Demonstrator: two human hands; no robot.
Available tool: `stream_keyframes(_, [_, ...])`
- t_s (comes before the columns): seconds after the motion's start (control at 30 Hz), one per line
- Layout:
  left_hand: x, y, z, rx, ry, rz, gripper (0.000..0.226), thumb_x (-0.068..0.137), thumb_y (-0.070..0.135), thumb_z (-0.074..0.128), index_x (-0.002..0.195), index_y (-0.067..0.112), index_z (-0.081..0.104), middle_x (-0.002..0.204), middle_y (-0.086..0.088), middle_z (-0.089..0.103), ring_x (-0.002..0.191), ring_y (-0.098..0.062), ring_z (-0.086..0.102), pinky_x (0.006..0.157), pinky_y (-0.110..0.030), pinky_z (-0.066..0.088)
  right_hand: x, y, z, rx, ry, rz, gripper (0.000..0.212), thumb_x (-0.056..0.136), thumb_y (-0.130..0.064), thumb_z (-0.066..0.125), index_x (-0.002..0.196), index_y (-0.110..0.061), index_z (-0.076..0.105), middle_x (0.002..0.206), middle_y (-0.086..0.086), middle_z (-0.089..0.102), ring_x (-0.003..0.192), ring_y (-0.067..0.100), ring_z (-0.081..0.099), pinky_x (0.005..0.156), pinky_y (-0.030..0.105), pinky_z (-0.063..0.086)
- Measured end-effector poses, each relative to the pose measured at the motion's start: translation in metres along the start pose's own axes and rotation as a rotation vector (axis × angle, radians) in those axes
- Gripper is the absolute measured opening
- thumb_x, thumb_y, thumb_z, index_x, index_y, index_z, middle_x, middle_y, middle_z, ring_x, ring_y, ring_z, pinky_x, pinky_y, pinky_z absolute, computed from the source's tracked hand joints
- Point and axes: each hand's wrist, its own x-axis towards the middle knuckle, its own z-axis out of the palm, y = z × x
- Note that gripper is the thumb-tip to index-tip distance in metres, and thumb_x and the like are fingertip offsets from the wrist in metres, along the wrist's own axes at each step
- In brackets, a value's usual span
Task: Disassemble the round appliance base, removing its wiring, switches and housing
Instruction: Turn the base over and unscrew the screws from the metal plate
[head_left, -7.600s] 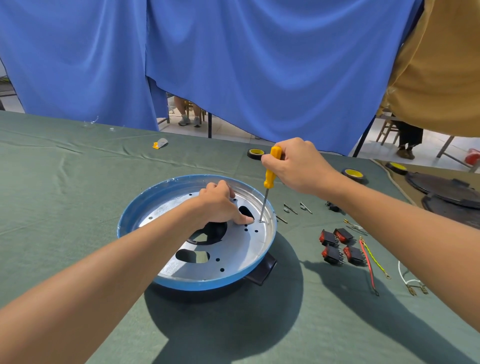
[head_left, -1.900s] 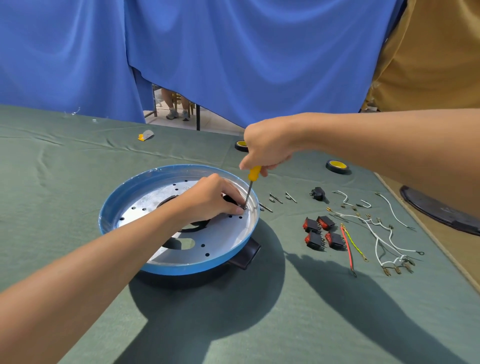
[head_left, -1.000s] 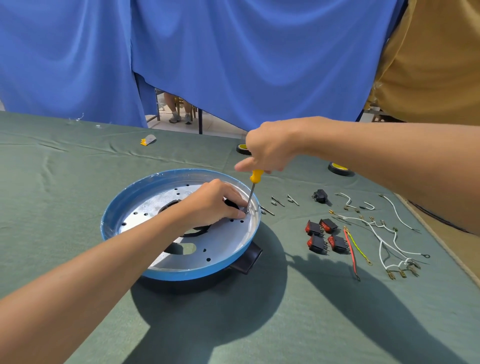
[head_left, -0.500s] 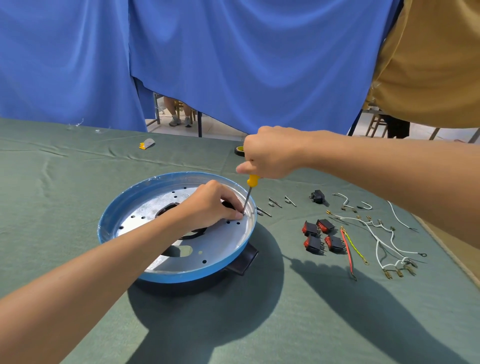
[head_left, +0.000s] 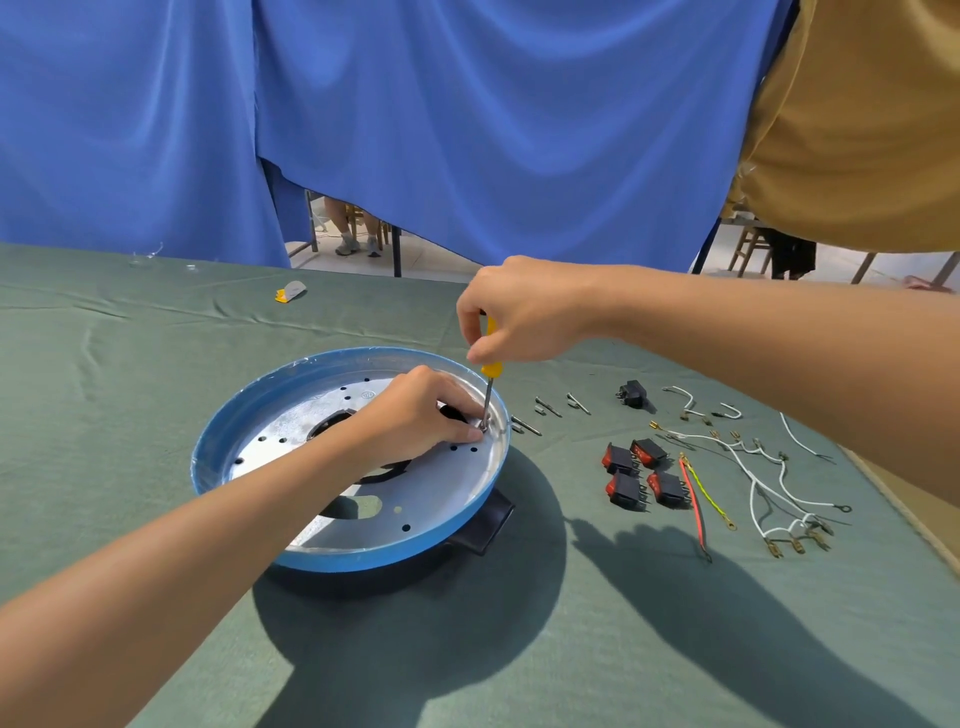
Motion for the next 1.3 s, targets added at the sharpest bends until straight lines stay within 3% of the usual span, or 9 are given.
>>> stream_keyframes(0.2, [0.001,0.003,0.002,-0.016,0.049,-0.073,0.008,0.077,0.012,0.080,0.078,0.020,0.080,0.087,0.006,0.074,0.088,-0.013,0.066,0.087,-0.034,0.051,-0.010,0.002,-0.007,0.083,0.015,-0.030,0.010,0.084,-0.034,0.071,0.084,-0.027,0.064,0.074,-0.016,0.053,0.071,-0.001,0.047,0.055,0.022,0.036])
stream_keyframes(0.37, [0.001,0.007,0.005,0.066,0.089,-0.106,0.019,0.080,0.017,0.078,0.071,0.034,0.074,0.083,0.012,0.072,0.079,-0.004,0.063,0.068,-0.014,0.045,-0.020,0.017,-0.010,0.200,0.216,0.070,0.011,0.082,-0.034,0.071,0.083,-0.024,0.066,0.082,-0.014,0.051,0.078,0.009,0.050,0.059,0.025,0.044])
stream_keyframes(0.53, [0.000,0.015,0.011,0.286,0.125,-0.082,0.014,0.089,0.029,0.068,0.087,0.018,0.076,0.097,0.005,0.068,0.088,-0.018,0.059,0.078,-0.040,0.051,-0.026,0.027,0.000,0.234,0.339,0.172,0.009,0.082,-0.028,0.068,0.080,-0.021,0.065,0.077,-0.012,0.052,0.086,0.019,0.052,0.067,0.033,0.049])
stream_keyframes(0.63, [-0.003,0.017,0.013,0.371,0.152,-0.044,0.017,0.093,0.032,0.063,0.092,0.018,0.074,0.102,0.007,0.062,0.092,-0.015,0.054,0.075,-0.032,0.047,-0.029,0.031,0.003,0.309,0.429,0.227,0.009,0.082,-0.028,0.068,0.078,-0.022,0.062,0.075,-0.012,0.053,0.085,0.018,0.051,0.063,0.028,0.044])
stream_keyframes(0.8, [0.002,0.017,0.008,0.328,0.186,-0.036,0.013,0.094,0.029,0.061,0.094,0.021,0.070,0.102,0.009,0.057,0.094,-0.010,0.049,0.078,-0.029,0.042,-0.034,0.038,0.004,0.529,0.571,0.311,0.013,0.080,-0.030,0.072,0.078,-0.019,0.065,0.069,-0.007,0.058,0.065,0.004,0.051,0.051,0.018,0.036])
stream_keyframes(0.93, [0.003,0.020,0.002,0.237,0.214,-0.035,0.009,0.093,0.024,0.064,0.092,0.018,0.070,0.095,0.010,0.057,0.092,-0.010,0.055,0.082,-0.027,0.043,-0.039,0.039,0.009,0.918,0.647,0.332,0.027,0.076,-0.025,0.079,0.075,-0.001,0.066,0.074,0.017,0.066,0.060,0.014,0.048,0.060,0.028,0.040])
stream_keyframes(1.07, [0.006,0.030,-0.010,0.162,0.283,-0.068,0.007,0.093,0.022,0.064,0.092,0.019,0.070,0.089,0.015,0.053,0.085,-0.003,0.053,0.081,-0.024,0.042,-0.040,0.046,0.016,1.160,0.773,0.426,0.029,0.089,-0.026,0.067,0.068,-0.011,0.052,0.055,-0.004,0.053,0.054,0.008,0.050,0.060,0.028,0.044])
stream_keyframes(1.2, [0.013,0.048,-0.020,0.078,0.355,-0.055,0.009,0.092,0.025,0.065,0.095,0.018,0.070,0.085,0.015,0.056,0.076,0.004,0.053,0.066,-0.020,0.041,-0.042,0.047,0.031,1.367,0.595,0.458,0.019,0.096,-0.010,0.052,0.078,-0.012,0.046,0.072,0.005,0.043,0.055,0.013,0.045,0.052,0.025,0.042])
stream_keyframes(1.3, [0.017,0.059,-0.019,0.018,0.390,-0.036,0.008,0.092,0.026,0.066,0.094,0.019,0.070,0.085,0.012,0.061,0.068,0.008,0.054,0.057,-0.011,0.038,-0.048,0.043,0.051,1.231,0.412,0.404,0.013,0.093,-0.009,0.058,0.081,-0.007,0.055,0.061,0.001,0.042,0.043,0.009,0.032,0.040,0.020,0.027])
